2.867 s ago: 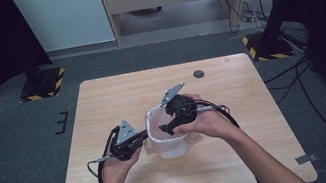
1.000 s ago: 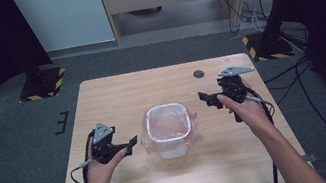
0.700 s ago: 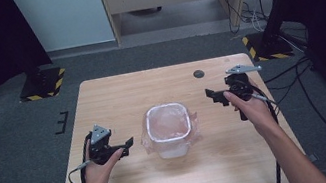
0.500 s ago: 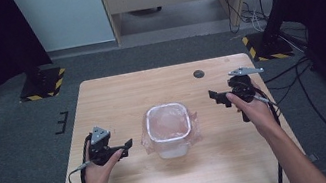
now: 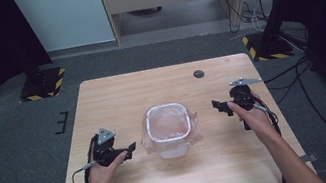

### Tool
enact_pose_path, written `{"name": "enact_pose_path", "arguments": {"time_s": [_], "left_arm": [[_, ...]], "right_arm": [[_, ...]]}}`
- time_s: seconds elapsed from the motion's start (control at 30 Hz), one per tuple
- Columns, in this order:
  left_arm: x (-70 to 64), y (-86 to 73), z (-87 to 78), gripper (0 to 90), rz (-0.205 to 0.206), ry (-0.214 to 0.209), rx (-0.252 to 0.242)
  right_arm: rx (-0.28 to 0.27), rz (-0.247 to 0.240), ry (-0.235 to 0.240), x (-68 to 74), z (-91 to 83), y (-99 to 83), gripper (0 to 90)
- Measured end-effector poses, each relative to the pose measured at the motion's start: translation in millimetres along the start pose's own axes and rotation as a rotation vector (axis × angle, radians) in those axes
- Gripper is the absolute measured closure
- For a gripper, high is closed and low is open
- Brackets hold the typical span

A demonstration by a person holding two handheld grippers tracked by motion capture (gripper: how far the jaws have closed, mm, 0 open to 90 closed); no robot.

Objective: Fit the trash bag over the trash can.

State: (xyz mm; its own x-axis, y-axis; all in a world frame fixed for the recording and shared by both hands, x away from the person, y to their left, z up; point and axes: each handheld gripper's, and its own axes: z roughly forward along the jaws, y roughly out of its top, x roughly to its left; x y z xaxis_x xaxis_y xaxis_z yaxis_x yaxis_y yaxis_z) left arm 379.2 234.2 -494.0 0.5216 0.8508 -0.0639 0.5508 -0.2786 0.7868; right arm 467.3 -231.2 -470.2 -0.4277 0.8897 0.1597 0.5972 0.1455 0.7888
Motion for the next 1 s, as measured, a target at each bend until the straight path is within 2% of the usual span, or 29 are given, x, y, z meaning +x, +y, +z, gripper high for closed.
{"name": "enact_pose_path", "arguments": {"time_s": [0.33,0.43,0.47,0.73,0.87,0.9,1.0], "left_arm": [[2.1,-4.3,4.9,4.3,-0.008,0.006,0.033],[2.1,-6.0,7.5,4.3,-0.006,0.010,0.052],[2.1,-6.6,8.7,4.2,-0.008,0.011,0.058],[3.2,-10.8,16.1,4.2,-0.028,0.024,0.094],[5.7,-14.0,19.4,4.2,-0.041,0.045,0.121],[6.0,-14.6,19.9,4.2,-0.045,0.047,0.120],[9.1,-17.7,20.8,4.1,-0.055,0.054,0.132]], "right_arm": [[0.045,0.025,0.003,-6.3,15.0,-10.3,9.6],[0.043,0.008,-0.009,-10.5,18.3,-11.3,9.6],[0.039,0.026,-0.011,-12.3,19.7,-11.0,9.6],[0.006,0.044,-0.038,-23.9,23.7,-6.3,9.4],[0.010,0.058,-0.059,-28.8,28.6,-7.6,9.3],[0.019,0.071,-0.062,-29.2,30.5,-9.2,9.1],[0.036,0.071,-0.072,-31.4,37.4,-16.5,9.1]]}}
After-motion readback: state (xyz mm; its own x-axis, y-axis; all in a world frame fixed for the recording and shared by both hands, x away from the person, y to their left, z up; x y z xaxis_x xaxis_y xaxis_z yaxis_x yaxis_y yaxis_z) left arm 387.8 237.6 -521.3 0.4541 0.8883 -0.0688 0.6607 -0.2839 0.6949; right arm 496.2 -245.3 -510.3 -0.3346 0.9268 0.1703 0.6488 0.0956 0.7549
